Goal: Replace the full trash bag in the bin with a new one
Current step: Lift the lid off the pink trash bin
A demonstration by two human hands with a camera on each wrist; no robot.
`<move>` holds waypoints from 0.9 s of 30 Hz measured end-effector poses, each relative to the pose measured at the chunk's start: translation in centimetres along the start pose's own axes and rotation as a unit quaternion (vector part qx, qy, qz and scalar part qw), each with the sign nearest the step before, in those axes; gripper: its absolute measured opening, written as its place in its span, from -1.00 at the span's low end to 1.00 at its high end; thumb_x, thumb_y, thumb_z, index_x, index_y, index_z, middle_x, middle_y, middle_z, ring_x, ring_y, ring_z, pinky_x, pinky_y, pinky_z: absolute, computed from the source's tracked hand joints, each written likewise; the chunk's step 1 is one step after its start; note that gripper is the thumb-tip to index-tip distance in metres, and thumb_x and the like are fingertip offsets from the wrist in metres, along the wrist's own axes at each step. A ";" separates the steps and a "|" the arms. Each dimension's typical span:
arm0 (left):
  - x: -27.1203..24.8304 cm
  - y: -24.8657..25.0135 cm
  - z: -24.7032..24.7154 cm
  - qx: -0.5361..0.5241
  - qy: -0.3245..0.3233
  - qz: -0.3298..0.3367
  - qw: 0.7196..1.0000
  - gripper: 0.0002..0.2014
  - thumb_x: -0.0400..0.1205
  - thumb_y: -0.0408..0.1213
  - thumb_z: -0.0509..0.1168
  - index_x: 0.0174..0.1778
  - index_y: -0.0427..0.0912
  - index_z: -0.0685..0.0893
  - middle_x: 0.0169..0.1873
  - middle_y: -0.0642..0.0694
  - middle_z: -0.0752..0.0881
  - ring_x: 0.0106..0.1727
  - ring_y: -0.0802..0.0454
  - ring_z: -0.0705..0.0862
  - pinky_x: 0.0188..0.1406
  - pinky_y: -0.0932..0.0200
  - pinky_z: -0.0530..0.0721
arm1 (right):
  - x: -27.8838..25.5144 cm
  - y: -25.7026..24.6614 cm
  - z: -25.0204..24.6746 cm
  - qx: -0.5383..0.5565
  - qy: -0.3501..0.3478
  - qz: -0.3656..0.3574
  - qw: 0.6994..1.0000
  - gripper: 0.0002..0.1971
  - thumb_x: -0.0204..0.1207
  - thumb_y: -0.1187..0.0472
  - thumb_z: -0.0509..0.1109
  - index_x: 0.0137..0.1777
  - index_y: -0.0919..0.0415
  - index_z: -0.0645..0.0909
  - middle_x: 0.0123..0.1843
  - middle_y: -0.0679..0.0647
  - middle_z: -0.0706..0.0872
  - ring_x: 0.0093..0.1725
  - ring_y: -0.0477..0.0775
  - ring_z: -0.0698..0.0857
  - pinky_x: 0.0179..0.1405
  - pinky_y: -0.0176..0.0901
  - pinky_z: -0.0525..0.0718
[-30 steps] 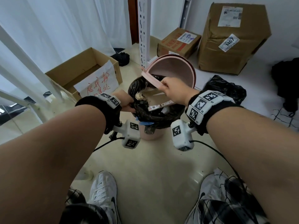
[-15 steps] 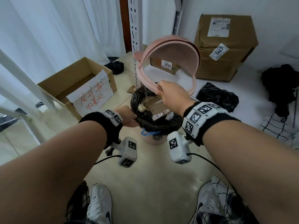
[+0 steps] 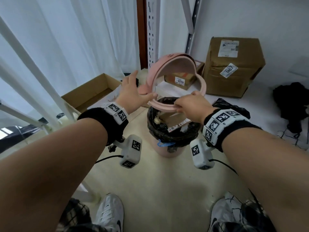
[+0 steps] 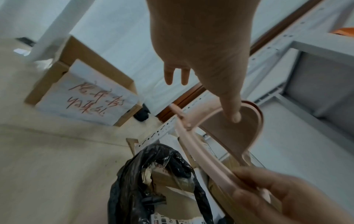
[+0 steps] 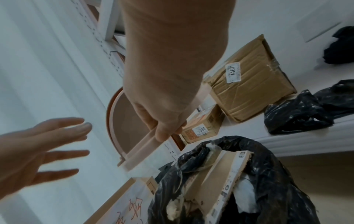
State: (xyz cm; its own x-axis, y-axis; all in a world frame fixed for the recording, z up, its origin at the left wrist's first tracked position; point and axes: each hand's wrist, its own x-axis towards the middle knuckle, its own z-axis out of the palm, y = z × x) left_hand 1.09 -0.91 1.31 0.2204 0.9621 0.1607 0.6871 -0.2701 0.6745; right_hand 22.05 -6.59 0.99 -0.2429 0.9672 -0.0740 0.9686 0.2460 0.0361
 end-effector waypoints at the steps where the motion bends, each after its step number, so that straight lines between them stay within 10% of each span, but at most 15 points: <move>1: -0.2 0.5 -0.8 0.044 -0.005 0.013 0.999 0.00 0.45 0.13 0.45 0.65 -0.15 0.02 0.56 -0.28 0.22 0.57 -0.21 0.27 0.52 -0.17 0.34 | 0.0 -0.5 -0.3 -0.018 -0.002 -0.018 1.000 -0.84 0.65 0.20 0.20 -0.03 0.10 0.63 -0.07 0.03 0.74 -0.04 0.15 0.64 0.02 -0.10 0.17; 9: -0.8 -0.1 -3.8 0.238 0.006 0.021 0.971 -0.48 0.61 -0.27 0.23 0.46 -0.25 0.23 0.04 -0.34 0.65 -0.16 -0.28 0.67 -0.27 -0.03 0.57 | 0.5 -4.4 -1.3 -0.068 0.009 -0.136 0.988 -0.85 0.59 0.13 0.28 0.04 -0.02 0.67 0.01 -0.10 0.71 0.09 0.05 0.58 0.15 -0.03 0.23; 17: -0.4 -6.7 -6.7 0.277 -0.004 -0.162 0.947 -0.61 0.67 -0.45 0.06 0.42 -0.42 0.25 0.18 -0.45 0.63 0.19 -0.39 0.64 -0.03 -0.09 0.53 | 3.4 -8.4 -0.2 0.086 0.060 -0.093 0.990 -0.39 0.58 0.10 0.33 0.61 0.02 0.22 0.58 0.12 0.34 0.57 0.18 0.30 0.58 0.11 0.27; 24: -1.2 -11.7 -3.8 0.276 -0.088 -0.265 0.920 -0.40 0.72 -0.33 0.06 0.65 0.06 0.00 0.57 -0.48 0.16 0.47 -0.45 0.41 0.36 -0.19 0.48 | 4.8 -7.7 3.0 0.142 -0.028 -0.004 0.989 -0.37 0.60 0.22 0.25 0.64 0.08 0.12 0.60 0.16 0.25 0.58 0.25 0.22 0.51 0.22 0.37; 27: -0.8 -12.4 -1.8 0.295 -0.158 -0.287 0.898 -0.49 0.72 -0.24 0.15 0.61 -0.19 0.26 0.53 -0.31 0.36 0.55 -0.28 0.37 0.49 -0.10 0.40 | 5.2 -7.0 4.2 0.169 -0.024 0.014 0.985 -0.39 0.59 0.25 0.23 0.63 0.08 0.15 0.56 0.15 0.29 0.53 0.26 0.27 0.48 0.22 0.41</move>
State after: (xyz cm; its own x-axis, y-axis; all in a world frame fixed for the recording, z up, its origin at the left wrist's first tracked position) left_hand -8.82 1.68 -5.87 -0.1653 0.9159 -0.3659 0.9768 0.2033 0.0677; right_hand 14.21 -3.51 -3.81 -0.2199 0.9675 -0.1245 0.9396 0.1757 -0.2937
